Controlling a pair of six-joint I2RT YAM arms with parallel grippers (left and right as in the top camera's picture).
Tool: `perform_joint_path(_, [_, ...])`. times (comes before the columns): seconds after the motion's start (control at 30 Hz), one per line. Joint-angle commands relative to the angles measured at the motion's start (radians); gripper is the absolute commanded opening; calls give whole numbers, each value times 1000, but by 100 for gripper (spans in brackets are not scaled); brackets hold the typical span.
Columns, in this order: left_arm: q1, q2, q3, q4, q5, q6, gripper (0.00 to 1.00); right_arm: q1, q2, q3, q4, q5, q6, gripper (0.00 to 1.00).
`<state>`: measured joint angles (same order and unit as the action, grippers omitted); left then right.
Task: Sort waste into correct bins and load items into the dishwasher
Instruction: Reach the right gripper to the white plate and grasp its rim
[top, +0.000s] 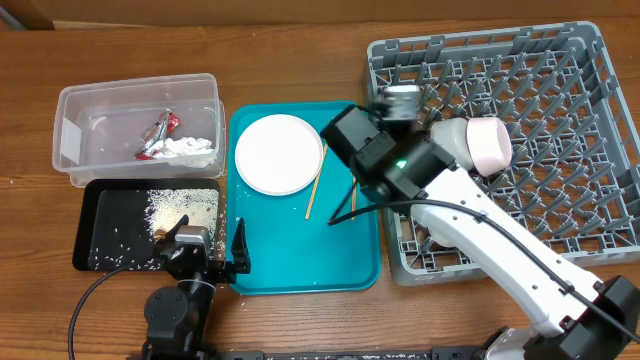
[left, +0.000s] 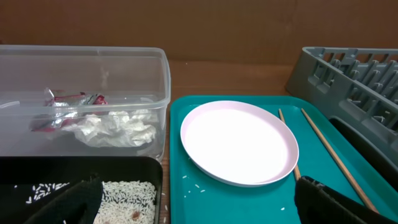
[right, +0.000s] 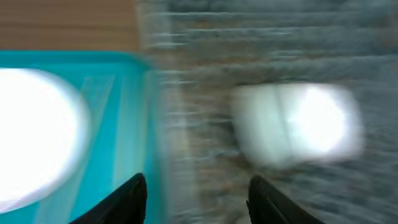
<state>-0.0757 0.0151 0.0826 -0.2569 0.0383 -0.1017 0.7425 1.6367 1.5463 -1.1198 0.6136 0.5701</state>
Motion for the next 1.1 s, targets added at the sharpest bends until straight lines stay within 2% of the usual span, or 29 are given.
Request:
perform_joint_path(0.0, [10,-10,-5,3,6,-10,100,4,14,-22,155,-492,-107,54])
perform_joint_path(0.1, [10,-10,-5,3,6,-10,100,-10,63,-51,286,-537,-51,54])
perform_joint_path(0.23, [10,-10,-5,3,6,-10,100,-45,177,-51,349,-574,60,54])
perform_joint_path(0.3, [10,-10,-5,3,6,-10,100,-52,232,-51,379,-671,64,54])
perform_joint_path(0.37, [10,-10,-5,3,6,-10,100,-52,285,-51,394,-805,86,47])
perform_joint_path(0.47, [10,-10,-5,3,6,-10,100,-40,335,-51,389,-874,178,47])
perform_joint_path(0.63, [10,-10,-5,3,6,-10,100,-14,403,-51,395,-882,402,48])
perform_joint_path(0.93, [10,-10,-5,3,6,-10,100,-3,456,-51,447,-884,623,50])
perform_joint_path(1.07, [10,-10,-5,3,6,-10,100,-3,457,-51,516,-872,701,40])
